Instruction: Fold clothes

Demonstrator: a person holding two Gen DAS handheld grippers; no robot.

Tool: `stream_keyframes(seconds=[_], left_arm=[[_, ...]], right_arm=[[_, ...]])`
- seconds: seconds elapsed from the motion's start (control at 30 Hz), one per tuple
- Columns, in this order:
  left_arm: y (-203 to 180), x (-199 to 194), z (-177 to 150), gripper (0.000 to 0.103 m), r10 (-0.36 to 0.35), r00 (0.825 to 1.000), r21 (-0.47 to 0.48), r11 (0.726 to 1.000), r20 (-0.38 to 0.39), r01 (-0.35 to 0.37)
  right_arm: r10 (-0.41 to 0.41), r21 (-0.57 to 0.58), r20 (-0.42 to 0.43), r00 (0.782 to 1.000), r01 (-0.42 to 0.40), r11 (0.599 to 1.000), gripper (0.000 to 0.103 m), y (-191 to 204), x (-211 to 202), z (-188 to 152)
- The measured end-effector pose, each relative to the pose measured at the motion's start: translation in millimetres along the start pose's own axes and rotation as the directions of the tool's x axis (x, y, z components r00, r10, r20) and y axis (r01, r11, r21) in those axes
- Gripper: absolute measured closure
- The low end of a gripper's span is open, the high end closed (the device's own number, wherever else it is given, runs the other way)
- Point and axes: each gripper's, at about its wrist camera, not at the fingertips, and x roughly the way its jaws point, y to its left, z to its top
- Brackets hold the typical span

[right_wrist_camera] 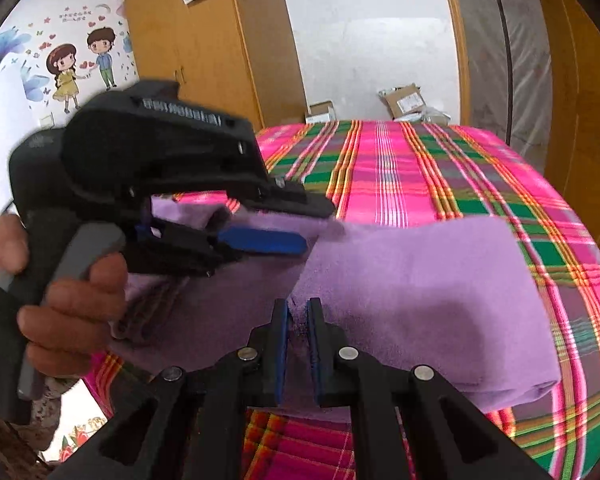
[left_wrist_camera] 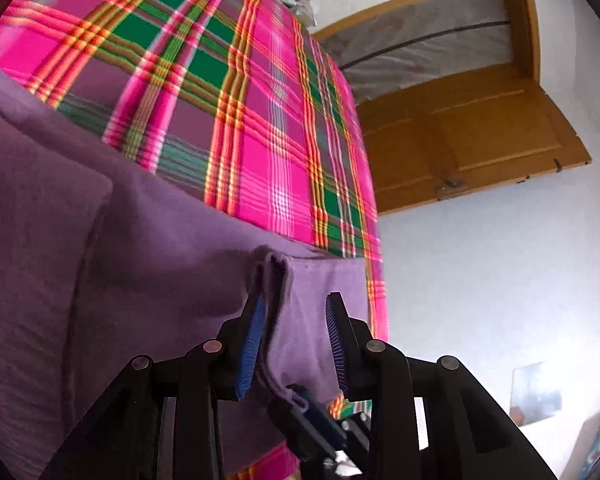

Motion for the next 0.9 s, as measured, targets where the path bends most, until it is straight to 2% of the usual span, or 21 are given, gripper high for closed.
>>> stream_keyframes(seconds=[0.13, 0.2, 0.3, 0.4, 0.5, 0.63, 0.73, 0.83, 0.9], left_arm=[[-9, -4, 1, 0.071, 0.026, 0.997, 0.032, 0.999, 0.071, -0.029], [-19, -11, 0, 0.071, 0.041, 0.991, 0.076, 0.996, 0.126, -0.051], [-29, -11, 0, 0.071, 0.037, 0.987, 0.12, 0.991, 0.159, -0.057], [-35, 0, 0, 0.071, 0.019, 0.993, 0.136, 0.99, 0.117, -0.035], [-38, 18, -2, 0.071, 0.024, 0.997, 0.156, 0.987, 0.068, -0.034], [-33, 37, -6, 0.071, 0.049, 0.999, 0.173, 0.984, -0.001, -0.048], [-24, 51, -9, 0.071, 0.092, 0.994, 0.149, 0.985, -0.05, -0.084], [-14, 51, -11, 0.071, 0.074, 0.996, 0.108, 0.992, -0.058, -0.068], [-13, 48, -12, 0.071, 0.079, 0.995, 0.113, 0.991, -0.058, -0.072]], right_arm=[[0.023, 0.014, -0.05, 0.998, -0.022, 1.0, 0.09, -4, 5, -2], [0.032, 0.01, -0.038, 0.999, -0.031, 0.999, 0.089, -7, -4, 2], [0.059, 0.033, 0.01, 0.998, -0.059, 0.998, 0.086, -20, -25, 10], [0.051, 0.092, 0.07, 0.996, -0.057, 0.994, 0.081, -45, -47, 15], [-0.089, 0.181, 0.085, 0.992, 0.072, 0.981, 0.081, -79, -57, 13], [-0.17, 0.271, 0.048, 0.984, 0.151, 0.951, 0.081, -110, -52, 1], [-0.21, 0.264, -0.014, 0.978, 0.207, 0.942, 0.081, -119, -36, -8], [-0.223, 0.241, -0.019, 0.975, 0.221, 0.945, 0.084, -116, -40, -21], [-0.234, 0.226, -0.015, 0.972, 0.231, 0.946, 0.085, -114, -41, -23]])
